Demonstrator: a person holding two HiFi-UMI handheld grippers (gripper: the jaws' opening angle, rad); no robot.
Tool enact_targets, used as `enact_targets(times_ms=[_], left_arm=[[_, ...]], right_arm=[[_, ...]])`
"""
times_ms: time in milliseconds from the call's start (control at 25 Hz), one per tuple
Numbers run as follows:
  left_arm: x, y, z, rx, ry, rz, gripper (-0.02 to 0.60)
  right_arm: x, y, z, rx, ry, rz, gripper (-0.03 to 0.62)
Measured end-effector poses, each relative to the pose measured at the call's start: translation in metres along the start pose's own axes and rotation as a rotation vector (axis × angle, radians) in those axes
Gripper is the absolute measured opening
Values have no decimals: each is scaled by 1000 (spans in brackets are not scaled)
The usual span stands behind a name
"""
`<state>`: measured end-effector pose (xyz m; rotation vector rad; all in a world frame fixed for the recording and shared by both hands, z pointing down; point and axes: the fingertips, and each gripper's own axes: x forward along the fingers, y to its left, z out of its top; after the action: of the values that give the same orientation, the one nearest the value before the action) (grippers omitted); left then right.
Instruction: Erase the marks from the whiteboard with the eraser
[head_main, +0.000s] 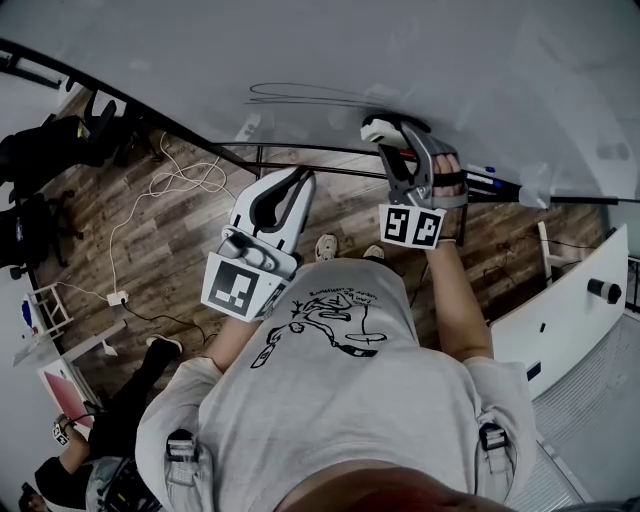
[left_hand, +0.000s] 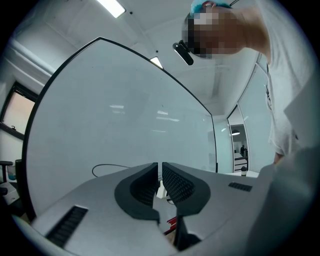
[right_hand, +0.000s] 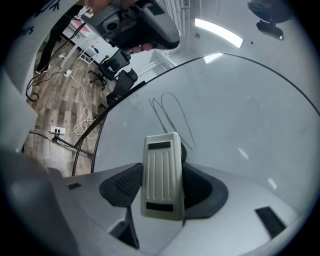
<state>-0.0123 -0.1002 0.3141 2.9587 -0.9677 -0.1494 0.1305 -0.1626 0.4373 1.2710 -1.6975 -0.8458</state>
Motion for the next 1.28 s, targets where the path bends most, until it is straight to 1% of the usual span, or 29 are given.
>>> enact_targets(times_ms=[240, 400, 520, 760, 1280], left_arm=[[-1, 6, 0, -2, -4, 8, 41], [-1, 8, 1, -3, -7, 11, 41], [-1, 10, 1, -4, -7, 14, 41], [-4, 15, -2, -2, -1, 22, 41], [-1, 15, 5, 2, -15, 1, 41]], right_arm=[[-23, -64, 50, 30, -74, -96, 259], [-29, -105, 68, 49, -95, -159, 259], [-22, -122, 72, 56, -97, -185, 259], [-15, -122, 69, 81, -110, -202, 259], [-12, -118, 68, 66, -118, -222, 258]])
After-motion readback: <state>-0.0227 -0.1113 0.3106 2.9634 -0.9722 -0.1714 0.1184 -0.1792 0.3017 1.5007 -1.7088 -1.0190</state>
